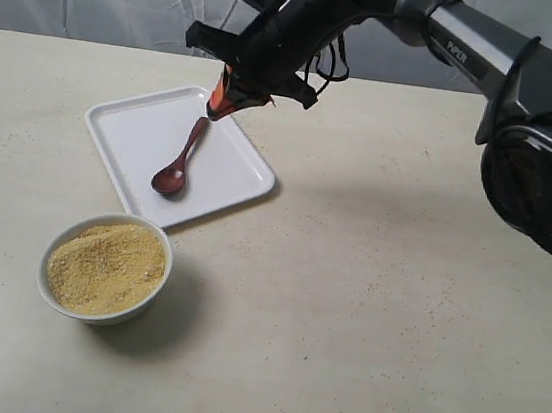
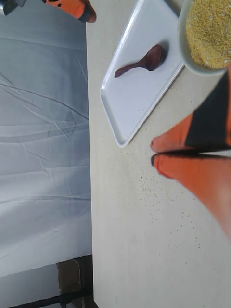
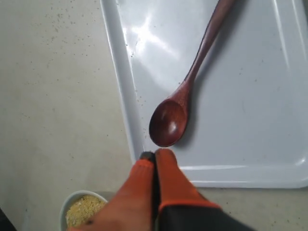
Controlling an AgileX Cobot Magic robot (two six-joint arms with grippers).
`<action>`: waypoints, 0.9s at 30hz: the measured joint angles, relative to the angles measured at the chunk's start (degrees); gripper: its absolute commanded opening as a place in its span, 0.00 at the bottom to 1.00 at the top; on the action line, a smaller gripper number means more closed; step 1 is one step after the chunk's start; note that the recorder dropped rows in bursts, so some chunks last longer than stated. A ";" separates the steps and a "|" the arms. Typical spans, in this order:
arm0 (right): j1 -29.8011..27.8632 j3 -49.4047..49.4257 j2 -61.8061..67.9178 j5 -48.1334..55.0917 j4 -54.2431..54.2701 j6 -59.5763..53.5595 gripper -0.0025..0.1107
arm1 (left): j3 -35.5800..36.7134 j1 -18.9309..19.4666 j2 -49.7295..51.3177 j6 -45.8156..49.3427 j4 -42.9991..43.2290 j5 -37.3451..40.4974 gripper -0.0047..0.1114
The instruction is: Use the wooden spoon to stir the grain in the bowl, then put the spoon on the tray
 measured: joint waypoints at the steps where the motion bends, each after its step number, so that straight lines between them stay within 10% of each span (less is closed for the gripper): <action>1: 0.30 0.00 -0.72 0.00 -0.90 0.14 0.01 | 0.00 0.00 0.00 0.00 0.00 0.00 0.04; 27: -6.73 33.46 -30.79 0.34 -24.85 5.10 0.01 | 0.00 0.00 0.00 0.00 0.00 0.00 0.04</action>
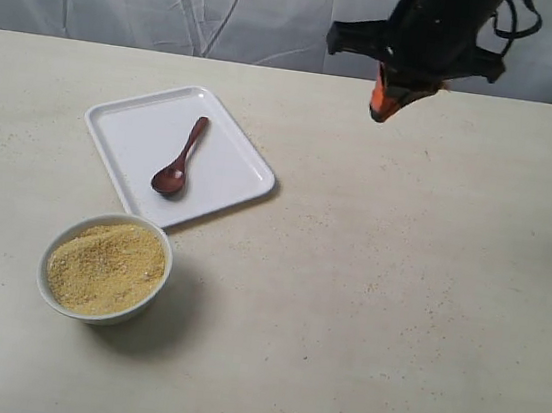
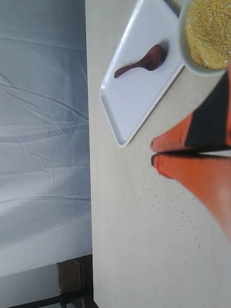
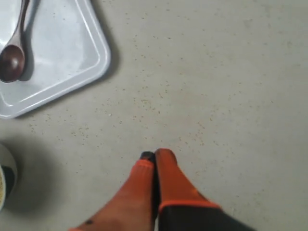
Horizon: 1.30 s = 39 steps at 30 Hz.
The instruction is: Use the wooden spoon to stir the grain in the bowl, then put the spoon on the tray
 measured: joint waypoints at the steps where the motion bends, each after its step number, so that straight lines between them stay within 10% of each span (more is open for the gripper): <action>1: -1.64 3.29 -2.45 0.00 -0.10 0.00 0.01 | 0.00 0.00 0.00 0.00 0.00 0.00 0.04; 12: -18.24 27.67 -24.75 -12.88 -3.71 1.55 0.01 | 0.00 0.00 0.00 0.00 0.00 0.00 0.04; 39: -20.78 56.98 -70.21 -30.38 -10.48 -4.70 0.01 | 0.00 0.00 0.00 0.00 0.00 0.00 0.04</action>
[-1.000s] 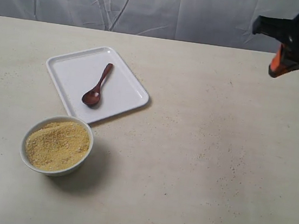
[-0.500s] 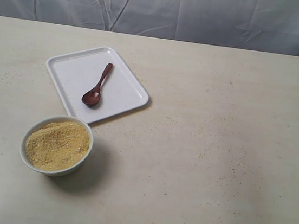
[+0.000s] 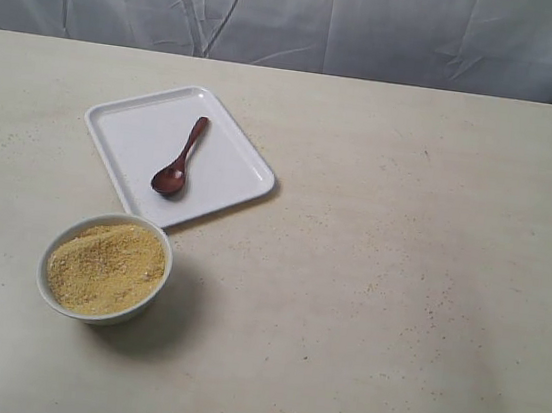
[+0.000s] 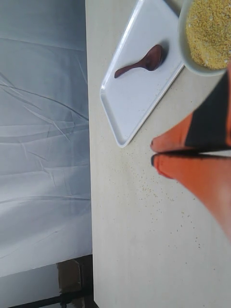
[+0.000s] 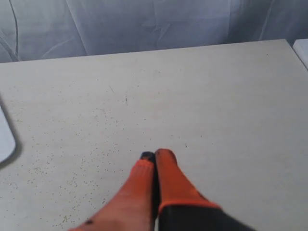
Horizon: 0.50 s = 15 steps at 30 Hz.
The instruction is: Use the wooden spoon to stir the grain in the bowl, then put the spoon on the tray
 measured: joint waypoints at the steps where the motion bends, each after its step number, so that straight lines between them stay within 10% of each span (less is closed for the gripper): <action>1: 0.00 0.58 -1.72 0.00 0.00 0.00 0.01 | 0.00 0.00 0.00 0.00 0.00 0.00 0.04; 15: 0.00 13.80 -28.18 -0.56 0.00 -0.22 0.01 | 0.00 0.00 0.00 0.00 0.00 0.00 0.04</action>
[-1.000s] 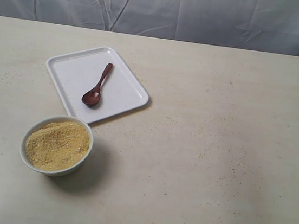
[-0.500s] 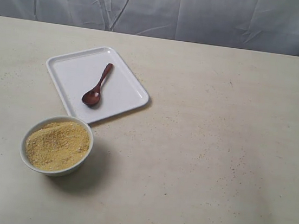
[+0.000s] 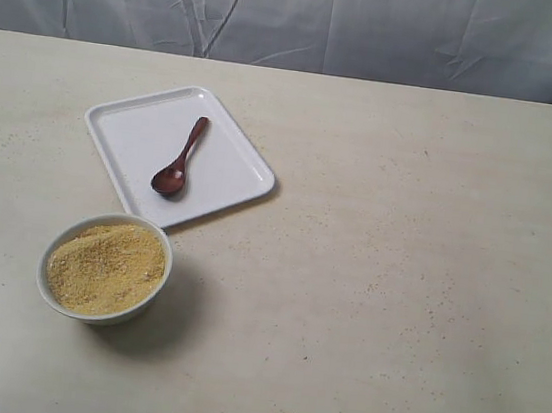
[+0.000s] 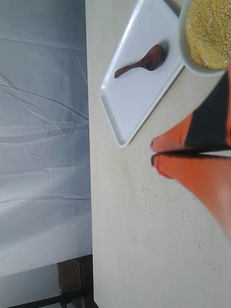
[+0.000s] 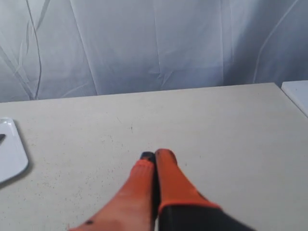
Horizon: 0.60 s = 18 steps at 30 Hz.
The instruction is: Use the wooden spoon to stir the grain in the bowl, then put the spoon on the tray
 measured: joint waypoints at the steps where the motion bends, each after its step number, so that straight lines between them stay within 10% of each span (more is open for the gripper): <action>1: 0.00 0.39 -0.16 0.82 0.00 0.00 0.01 | 0.00 0.00 0.00 0.00 0.00 0.00 0.04; 18: 0.00 1.03 -0.16 4.15 0.11 -0.15 0.01 | 0.00 0.00 0.00 0.00 0.00 0.00 0.04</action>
